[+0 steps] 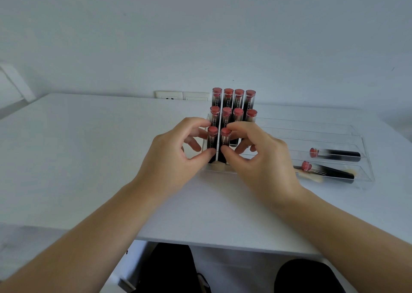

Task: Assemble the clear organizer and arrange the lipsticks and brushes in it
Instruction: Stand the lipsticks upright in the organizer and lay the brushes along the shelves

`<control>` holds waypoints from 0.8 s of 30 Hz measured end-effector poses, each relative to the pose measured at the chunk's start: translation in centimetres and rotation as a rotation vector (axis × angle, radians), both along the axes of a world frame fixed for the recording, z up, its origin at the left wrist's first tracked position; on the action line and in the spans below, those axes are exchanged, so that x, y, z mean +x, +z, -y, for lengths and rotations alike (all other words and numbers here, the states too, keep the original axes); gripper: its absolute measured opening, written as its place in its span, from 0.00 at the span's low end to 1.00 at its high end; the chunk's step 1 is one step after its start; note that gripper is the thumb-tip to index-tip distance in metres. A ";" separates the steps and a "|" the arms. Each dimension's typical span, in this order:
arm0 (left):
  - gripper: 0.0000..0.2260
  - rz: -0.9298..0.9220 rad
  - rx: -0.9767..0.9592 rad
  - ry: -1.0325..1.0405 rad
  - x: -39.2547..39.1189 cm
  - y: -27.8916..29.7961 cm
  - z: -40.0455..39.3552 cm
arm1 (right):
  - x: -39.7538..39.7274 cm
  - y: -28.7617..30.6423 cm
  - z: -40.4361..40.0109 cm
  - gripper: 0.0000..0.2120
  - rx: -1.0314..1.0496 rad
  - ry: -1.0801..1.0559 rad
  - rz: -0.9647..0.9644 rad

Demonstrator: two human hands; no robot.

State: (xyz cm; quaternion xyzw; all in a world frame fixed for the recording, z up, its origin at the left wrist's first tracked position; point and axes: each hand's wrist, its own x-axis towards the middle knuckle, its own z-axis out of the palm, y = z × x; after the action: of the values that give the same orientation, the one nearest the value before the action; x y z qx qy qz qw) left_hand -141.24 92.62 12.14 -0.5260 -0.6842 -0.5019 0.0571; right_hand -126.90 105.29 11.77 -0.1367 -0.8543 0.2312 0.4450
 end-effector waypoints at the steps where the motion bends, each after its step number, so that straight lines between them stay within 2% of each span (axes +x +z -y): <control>1: 0.21 0.004 0.002 0.002 0.0 0.0 0.0 | 0.1 0.1 0.0 0.17 -0.009 0.001 0.002; 6: 0.19 0.026 0.035 0.015 -0.1 -0.1 0.2 | 1.8 1.1 -0.8 0.14 0.037 -0.025 0.014; 11: 0.19 0.095 0.001 0.017 -0.5 -0.3 0.3 | 5.9 3.1 -4.1 0.06 0.135 -0.115 0.165; 13: 0.24 0.137 -0.078 0.027 -0.7 -0.5 0.1 | 7.7 4.5 -5.9 0.07 0.121 -0.124 0.285; 17: 0.42 0.199 -0.279 -0.031 -1.0 -0.4 -0.4 | 10.3 7.7 -8.8 0.13 0.107 -0.044 0.615; 19: 0.45 0.219 -0.324 -0.035 -1.0 -0.3 -0.5 | 11.0 8.6 -9.3 0.13 0.147 -0.039 0.698; 20: 0.43 0.222 -0.305 -0.013 -0.9 -0.2 -0.5 | 11.1 8.9 -9.3 0.13 0.163 -0.036 0.723; 22: 0.31 0.168 -0.149 0.079 -0.4 0.0 -0.1 | 11.0 9.1 -9.0 0.11 0.179 -0.008 0.752; 24: 0.19 -0.017 0.068 0.132 0.3 0.6 0.5 | 10.6 9.2 -8.4 0.08 0.175 0.012 0.773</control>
State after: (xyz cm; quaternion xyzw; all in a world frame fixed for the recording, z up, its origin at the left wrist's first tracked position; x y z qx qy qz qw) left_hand -140.93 92.08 12.75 -0.4815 -0.6996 -0.5155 0.1136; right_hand -116.28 113.69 20.95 -0.1703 -0.9761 0.0918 0.0991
